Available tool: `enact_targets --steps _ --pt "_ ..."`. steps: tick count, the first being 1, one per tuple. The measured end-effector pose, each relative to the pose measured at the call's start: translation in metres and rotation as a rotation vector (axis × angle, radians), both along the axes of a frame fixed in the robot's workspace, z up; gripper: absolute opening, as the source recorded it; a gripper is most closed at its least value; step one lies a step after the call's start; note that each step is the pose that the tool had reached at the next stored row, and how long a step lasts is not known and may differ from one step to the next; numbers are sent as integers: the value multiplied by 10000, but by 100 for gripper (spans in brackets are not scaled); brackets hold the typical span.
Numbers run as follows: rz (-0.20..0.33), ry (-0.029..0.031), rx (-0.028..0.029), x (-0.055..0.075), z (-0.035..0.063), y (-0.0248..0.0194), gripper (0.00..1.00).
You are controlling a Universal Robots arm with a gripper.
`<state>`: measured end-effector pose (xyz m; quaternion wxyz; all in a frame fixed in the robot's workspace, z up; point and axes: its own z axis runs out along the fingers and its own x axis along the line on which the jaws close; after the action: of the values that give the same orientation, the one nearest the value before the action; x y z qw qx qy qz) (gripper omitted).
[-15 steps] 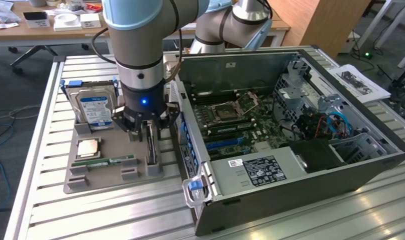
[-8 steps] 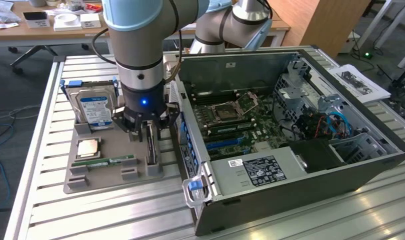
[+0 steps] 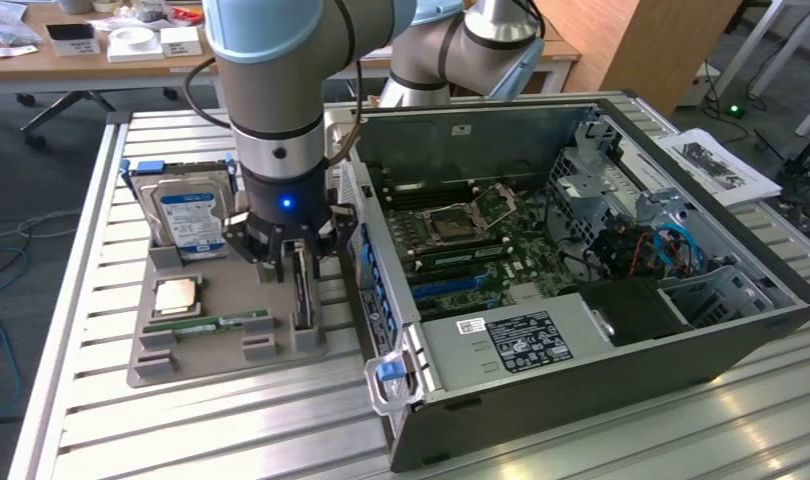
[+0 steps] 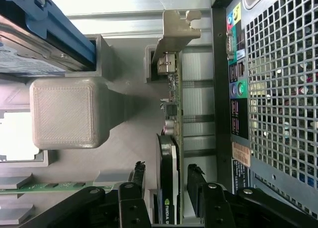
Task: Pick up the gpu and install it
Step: 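Pick up the gpu and move the gpu toward the slot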
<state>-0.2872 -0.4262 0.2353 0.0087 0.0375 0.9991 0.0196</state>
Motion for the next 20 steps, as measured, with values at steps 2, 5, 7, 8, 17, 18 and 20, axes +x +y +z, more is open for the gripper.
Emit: enact_targets --steps 2,5,7,8,17,18,20 --pt "-4 0 0 -1 -18 4 47" --pt "-6 1 -1 -1 -37 16 47" --pt "-6 -1 1 -3 -43 33 47" --pt "-6 -1 0 -4 -45 41 47" --pt "-5 1 -1 -12 -64 63 47" --pt "-6 1 0 -12 -65 64 47" --pt "-7 -2 2 -10 -67 64 47"
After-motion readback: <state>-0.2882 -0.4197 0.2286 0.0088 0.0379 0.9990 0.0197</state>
